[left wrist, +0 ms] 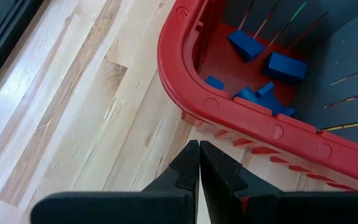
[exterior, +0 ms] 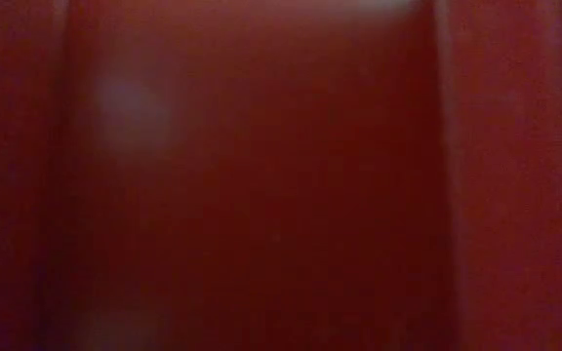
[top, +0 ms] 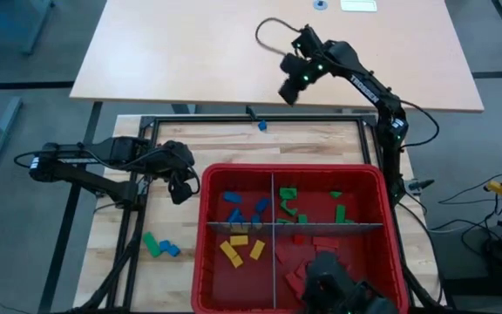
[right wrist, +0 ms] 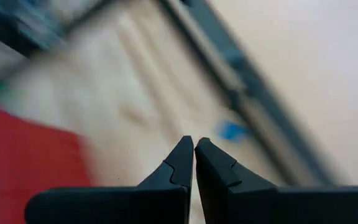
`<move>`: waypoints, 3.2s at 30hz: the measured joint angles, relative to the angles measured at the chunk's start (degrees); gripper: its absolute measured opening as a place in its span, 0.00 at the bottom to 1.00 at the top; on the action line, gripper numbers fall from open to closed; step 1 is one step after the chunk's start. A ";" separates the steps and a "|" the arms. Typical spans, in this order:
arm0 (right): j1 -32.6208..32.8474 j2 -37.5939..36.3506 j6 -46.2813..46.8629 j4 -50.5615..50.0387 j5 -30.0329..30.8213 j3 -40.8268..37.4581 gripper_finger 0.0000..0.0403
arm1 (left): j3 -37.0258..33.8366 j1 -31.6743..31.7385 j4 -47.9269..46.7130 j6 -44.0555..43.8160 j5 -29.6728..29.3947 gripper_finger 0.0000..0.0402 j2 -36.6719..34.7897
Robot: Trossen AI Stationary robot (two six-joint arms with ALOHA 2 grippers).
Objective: Sort blocks
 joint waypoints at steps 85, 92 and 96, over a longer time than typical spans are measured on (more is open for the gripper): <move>37.84 -24.74 27.83 -22.57 35.45 -6.66 0.00 | 62.64 46.67 10.40 3.85 69.25 0.00 61.42; 37.84 -25.85 28.46 -22.49 36.61 -9.25 0.00 | 67.06 52.92 -11.70 27.11 63.16 0.00 56.02; 37.84 -25.85 28.70 -22.36 37.05 -11.62 0.00 | 63.41 56.67 -20.43 36.92 34.33 0.00 51.73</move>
